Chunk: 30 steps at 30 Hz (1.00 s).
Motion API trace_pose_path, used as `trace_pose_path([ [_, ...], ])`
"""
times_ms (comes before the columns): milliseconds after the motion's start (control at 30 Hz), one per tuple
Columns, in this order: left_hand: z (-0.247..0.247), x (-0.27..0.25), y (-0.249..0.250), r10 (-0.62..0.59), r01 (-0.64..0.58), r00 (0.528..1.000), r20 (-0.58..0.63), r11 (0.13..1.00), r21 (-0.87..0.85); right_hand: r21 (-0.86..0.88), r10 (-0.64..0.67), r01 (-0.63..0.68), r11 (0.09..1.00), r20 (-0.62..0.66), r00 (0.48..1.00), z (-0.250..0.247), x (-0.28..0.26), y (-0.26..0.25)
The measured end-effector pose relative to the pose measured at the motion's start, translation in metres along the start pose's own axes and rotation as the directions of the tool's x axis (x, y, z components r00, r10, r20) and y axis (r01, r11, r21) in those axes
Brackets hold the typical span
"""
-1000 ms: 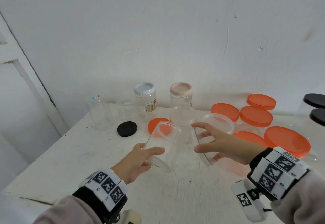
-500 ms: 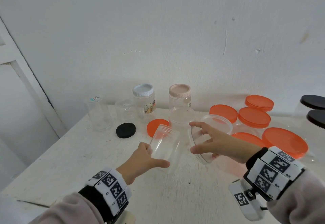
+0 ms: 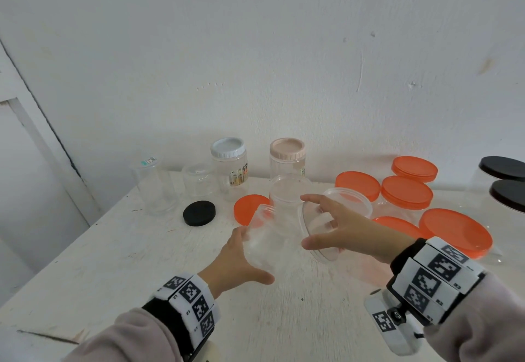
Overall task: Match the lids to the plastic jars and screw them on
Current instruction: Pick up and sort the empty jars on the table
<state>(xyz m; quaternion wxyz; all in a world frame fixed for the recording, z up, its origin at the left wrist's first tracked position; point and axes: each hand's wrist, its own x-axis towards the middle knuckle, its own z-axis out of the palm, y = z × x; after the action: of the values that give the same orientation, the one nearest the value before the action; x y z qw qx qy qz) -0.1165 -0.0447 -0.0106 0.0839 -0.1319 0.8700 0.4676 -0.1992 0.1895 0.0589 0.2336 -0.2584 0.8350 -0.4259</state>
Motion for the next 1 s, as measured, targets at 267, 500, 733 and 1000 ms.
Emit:
trace_pose_path([
  [267, -0.004, -0.002, -0.006, -0.017, 0.009, 0.988, 0.154, 0.999, 0.053, -0.106, -0.039, 0.039, 0.994, 0.008, 0.999, 0.0, 0.005, -0.011],
  [500, -0.009, -0.01, 0.0, 0.145, -0.109, 0.97, 0.196, 0.977, -0.184, -0.3, -0.065, 0.102, 0.949, 0.131, 0.989, 0.01, 0.015, -0.034],
  [733, -0.002, -0.013, 0.012, 0.31, -0.262, 0.935, 0.171, 0.93, -0.257, -0.625, 0.018, 0.151, 0.766, 0.257, 0.966, 0.031, 0.033, -0.067],
  [1000, -0.002, -0.013, 0.007, 0.336, -0.296, 0.933, 0.131, 0.92, -0.256, -0.693, 0.091, 0.152, 0.705, 0.301, 0.949, 0.042, 0.046, -0.071],
])
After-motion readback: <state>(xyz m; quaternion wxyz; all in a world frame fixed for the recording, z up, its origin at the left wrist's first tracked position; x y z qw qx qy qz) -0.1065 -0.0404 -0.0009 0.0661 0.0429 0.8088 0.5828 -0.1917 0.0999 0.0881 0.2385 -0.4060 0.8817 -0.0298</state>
